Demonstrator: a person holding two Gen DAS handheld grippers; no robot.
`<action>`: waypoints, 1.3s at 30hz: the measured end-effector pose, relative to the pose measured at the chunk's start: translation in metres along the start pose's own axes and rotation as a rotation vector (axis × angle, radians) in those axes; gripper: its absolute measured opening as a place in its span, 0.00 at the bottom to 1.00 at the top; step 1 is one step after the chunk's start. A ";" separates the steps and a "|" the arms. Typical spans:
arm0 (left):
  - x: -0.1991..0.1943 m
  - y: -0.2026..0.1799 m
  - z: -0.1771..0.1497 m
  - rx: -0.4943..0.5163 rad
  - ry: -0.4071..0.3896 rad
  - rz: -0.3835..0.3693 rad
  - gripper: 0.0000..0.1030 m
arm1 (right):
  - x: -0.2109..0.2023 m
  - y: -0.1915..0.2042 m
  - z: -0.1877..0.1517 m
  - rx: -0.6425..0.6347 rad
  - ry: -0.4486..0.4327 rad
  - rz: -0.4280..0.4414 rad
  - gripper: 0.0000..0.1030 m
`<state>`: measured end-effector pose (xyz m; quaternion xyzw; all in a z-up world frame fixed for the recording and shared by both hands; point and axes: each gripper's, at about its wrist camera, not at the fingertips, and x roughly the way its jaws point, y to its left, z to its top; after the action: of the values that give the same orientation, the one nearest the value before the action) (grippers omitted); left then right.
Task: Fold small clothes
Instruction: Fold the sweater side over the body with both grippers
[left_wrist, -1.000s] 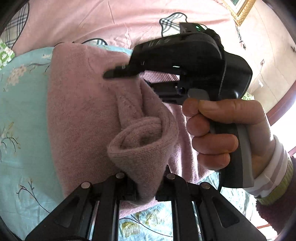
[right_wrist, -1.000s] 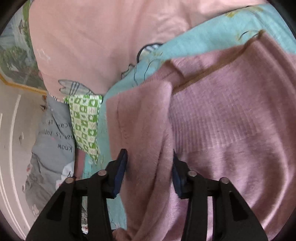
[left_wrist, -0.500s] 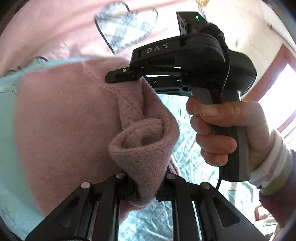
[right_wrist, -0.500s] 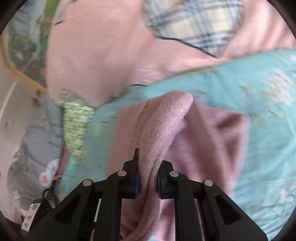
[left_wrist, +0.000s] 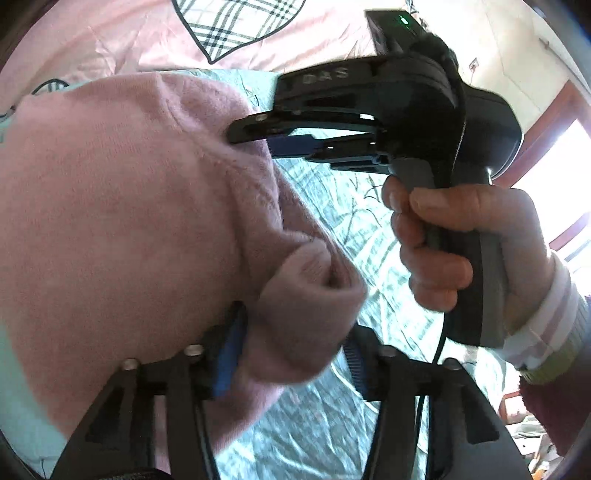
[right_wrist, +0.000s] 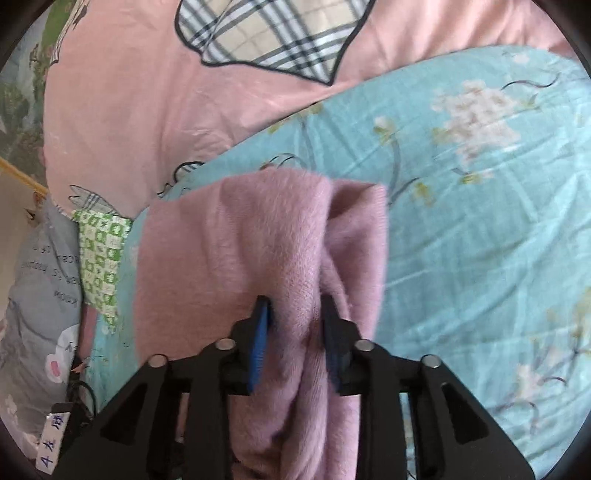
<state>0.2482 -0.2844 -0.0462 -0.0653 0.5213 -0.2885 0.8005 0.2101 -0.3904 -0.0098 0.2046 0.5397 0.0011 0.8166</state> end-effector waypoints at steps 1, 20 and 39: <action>-0.004 0.001 -0.003 -0.007 0.000 -0.011 0.55 | -0.004 0.001 -0.001 0.005 -0.007 -0.010 0.32; -0.114 0.125 -0.031 -0.277 -0.099 0.065 0.72 | -0.037 0.016 -0.047 0.028 -0.077 -0.016 0.82; -0.030 0.201 0.025 -0.458 -0.004 -0.013 0.86 | 0.025 -0.009 -0.029 0.048 0.041 0.022 0.68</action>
<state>0.3403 -0.1076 -0.0921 -0.2493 0.5709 -0.1678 0.7640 0.1928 -0.3835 -0.0444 0.2299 0.5539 0.0013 0.8003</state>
